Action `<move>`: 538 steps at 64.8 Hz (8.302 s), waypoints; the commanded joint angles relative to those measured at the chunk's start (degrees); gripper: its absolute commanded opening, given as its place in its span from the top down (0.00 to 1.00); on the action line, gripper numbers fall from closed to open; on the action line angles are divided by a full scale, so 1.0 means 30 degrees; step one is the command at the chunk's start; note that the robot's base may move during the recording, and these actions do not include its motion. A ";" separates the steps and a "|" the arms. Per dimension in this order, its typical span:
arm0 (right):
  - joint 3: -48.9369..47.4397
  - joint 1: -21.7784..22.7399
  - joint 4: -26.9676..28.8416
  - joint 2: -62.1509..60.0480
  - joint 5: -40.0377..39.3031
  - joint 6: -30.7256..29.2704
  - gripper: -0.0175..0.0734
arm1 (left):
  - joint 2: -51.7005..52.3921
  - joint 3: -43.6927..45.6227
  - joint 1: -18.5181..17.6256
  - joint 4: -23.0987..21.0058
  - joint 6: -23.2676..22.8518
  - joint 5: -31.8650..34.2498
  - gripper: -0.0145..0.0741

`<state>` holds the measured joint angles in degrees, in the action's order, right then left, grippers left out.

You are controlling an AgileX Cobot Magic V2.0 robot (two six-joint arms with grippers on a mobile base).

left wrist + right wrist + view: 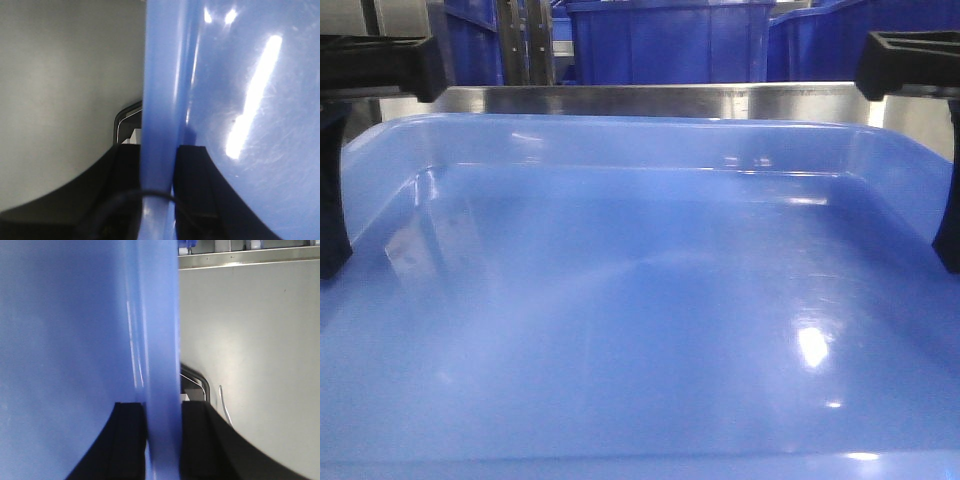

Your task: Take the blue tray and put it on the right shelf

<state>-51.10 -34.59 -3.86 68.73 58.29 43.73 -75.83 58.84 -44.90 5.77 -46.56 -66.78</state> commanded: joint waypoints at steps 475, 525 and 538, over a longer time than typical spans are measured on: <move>1.5541 1.1167 0.2239 -2.3300 -2.0342 -1.4576 0.75 | 2.1335 -1.1939 0.4465 0.4858 0.6409 2.1393 0.89; 1.7141 1.1189 0.2239 -2.3399 -2.0408 -1.4247 0.75 | 2.1296 -1.1939 0.4465 0.4858 0.6409 2.1390 0.89; 1.7141 1.1189 0.2239 -2.3399 -2.0408 -1.4247 0.75 | 2.1296 -1.1939 0.4465 0.4858 0.6409 2.1390 0.89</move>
<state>1.65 -1.46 2.61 -0.64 1.47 1.04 -11.29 21.34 -31.51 19.85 -27.34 -7.40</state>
